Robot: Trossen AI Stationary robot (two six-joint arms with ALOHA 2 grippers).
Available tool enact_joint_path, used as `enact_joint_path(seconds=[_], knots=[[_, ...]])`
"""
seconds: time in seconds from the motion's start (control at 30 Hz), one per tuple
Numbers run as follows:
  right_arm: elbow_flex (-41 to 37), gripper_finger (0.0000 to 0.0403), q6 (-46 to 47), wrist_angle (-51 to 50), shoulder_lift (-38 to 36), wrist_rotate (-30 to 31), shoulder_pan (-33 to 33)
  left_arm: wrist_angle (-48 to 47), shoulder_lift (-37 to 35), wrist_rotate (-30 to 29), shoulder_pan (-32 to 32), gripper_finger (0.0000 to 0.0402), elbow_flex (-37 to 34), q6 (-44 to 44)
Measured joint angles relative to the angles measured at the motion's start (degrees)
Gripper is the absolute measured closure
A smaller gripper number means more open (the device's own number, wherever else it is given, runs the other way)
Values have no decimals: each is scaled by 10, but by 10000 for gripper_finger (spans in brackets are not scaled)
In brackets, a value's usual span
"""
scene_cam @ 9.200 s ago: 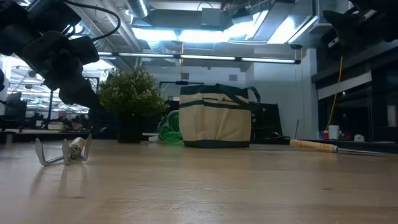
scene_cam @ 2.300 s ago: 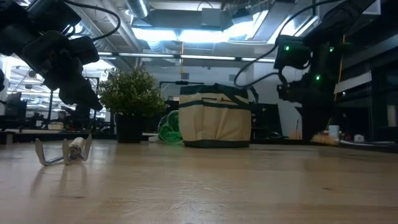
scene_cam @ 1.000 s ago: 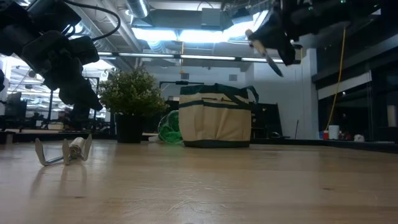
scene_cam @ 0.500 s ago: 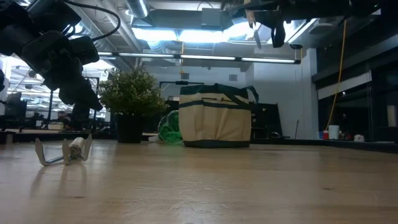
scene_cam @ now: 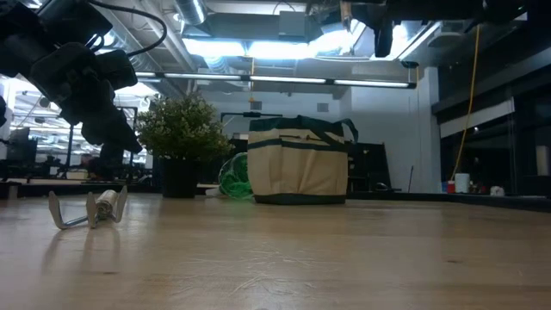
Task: Pick & Place Garden tools in Gardening bag
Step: Put the trowel into the gardening bag
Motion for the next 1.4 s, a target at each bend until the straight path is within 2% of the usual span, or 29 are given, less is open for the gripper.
enact_joint_path(seconds=[0.33, 1.07, 1.23, 1.4], knots=[[0, 323, 0, 6, 0, 7, 0, 0, 0, 0, 0, 227, 0, 0], [0, 323, -79, 142, 0, 22, -1, 0, 0, 0, 0, 228, 0, 0], [34, 323, -80, 116, 17, 22, -1, 0, 0, 0, 0, 226, 0, 0], [115, 323, -126, -1, 51, 9, -1, 0, 0, 0, 0, 228, 0, 0]])
